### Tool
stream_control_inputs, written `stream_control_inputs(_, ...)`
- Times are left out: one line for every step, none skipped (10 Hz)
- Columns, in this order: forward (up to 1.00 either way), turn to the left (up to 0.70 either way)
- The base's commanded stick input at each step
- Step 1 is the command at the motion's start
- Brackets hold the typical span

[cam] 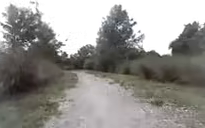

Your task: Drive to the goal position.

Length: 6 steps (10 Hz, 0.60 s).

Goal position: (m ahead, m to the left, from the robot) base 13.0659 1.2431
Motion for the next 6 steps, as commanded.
stream_control_inputs(0.85,0.05)
stream_control_inputs(0.85,0.24)
stream_control_inputs(0.85,0.34)
stream_control_inputs(0.85,0.34)
stream_control_inputs(0.85,0.34)
stream_control_inputs(0.85,0.18)
